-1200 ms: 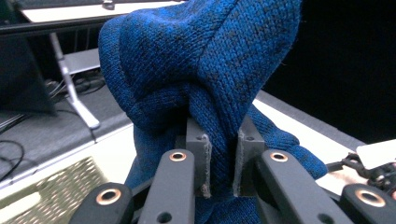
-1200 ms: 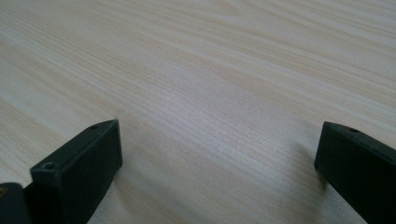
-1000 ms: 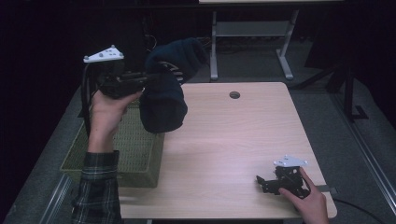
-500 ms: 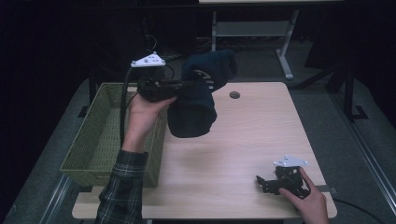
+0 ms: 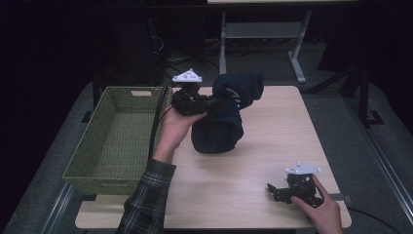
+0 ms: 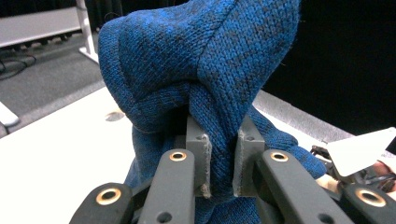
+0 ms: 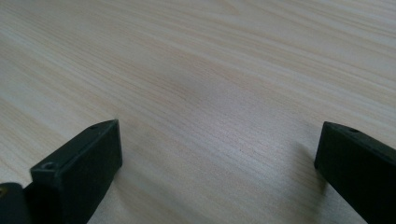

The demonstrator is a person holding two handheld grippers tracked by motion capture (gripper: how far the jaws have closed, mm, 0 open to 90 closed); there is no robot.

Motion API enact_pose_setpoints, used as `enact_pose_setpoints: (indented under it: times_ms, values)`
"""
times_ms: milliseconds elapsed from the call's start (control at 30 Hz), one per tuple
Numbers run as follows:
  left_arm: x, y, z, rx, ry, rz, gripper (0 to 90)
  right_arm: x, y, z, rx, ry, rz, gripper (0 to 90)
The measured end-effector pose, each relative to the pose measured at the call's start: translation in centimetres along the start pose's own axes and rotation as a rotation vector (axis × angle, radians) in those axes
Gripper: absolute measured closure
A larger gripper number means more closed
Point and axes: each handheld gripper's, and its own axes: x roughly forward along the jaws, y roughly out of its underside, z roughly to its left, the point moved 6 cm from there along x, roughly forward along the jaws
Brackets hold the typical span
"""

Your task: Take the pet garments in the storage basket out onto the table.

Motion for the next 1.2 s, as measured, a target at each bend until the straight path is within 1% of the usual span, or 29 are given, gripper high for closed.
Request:
enact_pose_setpoints:
  times_ms: [133,267,367,433,567,600,700,833,900,1000,1033,1100,1133,1200]
  values:
    - [1.7,1.2,0.1,-0.018,0.010,0.025,79.6,0.0,0.0,0.0,0.000,0.000,0.000,0.4]
    - [3.3,2.2,0.3,-0.030,0.010,0.035,79.6,0.0,0.0,0.0,0.000,0.000,0.000,0.4]
    - [4.6,2.7,0.4,-0.027,0.001,0.046,79.6,0.0,0.0,0.0,-0.001,0.000,0.000,0.4]
    - [5.6,3.1,0.3,-0.005,-0.024,0.064,79.6,0.0,0.0,0.0,-0.001,0.000,0.000,0.4]
    - [7.5,4.0,0.1,0.002,-0.020,0.079,79.5,0.0,0.0,0.0,0.000,0.000,0.000,0.5]
    - [8.1,4.3,0.1,-0.001,-0.018,0.081,79.5,0.0,0.0,0.0,-0.001,0.000,-0.001,0.4]
    - [9.8,5.3,0.1,-0.010,-0.008,0.105,79.4,0.0,0.0,0.0,-0.001,0.001,0.000,0.5]
    - [11.7,6.4,0.1,-0.021,-0.009,0.130,79.3,0.0,0.0,0.0,0.002,-0.001,0.002,0.5]
    - [12.4,6.8,0.1,-0.013,-0.013,0.143,79.1,0.0,0.0,0.0,0.003,-0.001,0.002,0.5]
    - [13.3,7.5,0.0,-0.013,-0.015,0.159,78.6,0.0,0.0,0.0,0.003,-0.001,0.001,0.5]
    - [13.6,7.7,0.0,-0.020,-0.011,0.160,78.3,0.0,0.0,0.0,0.003,-0.002,0.001,0.5]
    - [13.9,8.1,0.0,-0.023,-0.006,0.162,76.9,0.0,0.0,0.0,0.000,-0.001,0.000,0.4]
    - [14.1,8.3,0.0,-0.034,-0.008,0.162,75.2,0.0,0.0,0.0,0.000,-0.001,-0.001,0.5]
    - [14.2,8.4,0.1,-0.035,-0.020,0.171,65.9,0.0,0.0,0.0,0.000,-0.001,0.000,0.4]
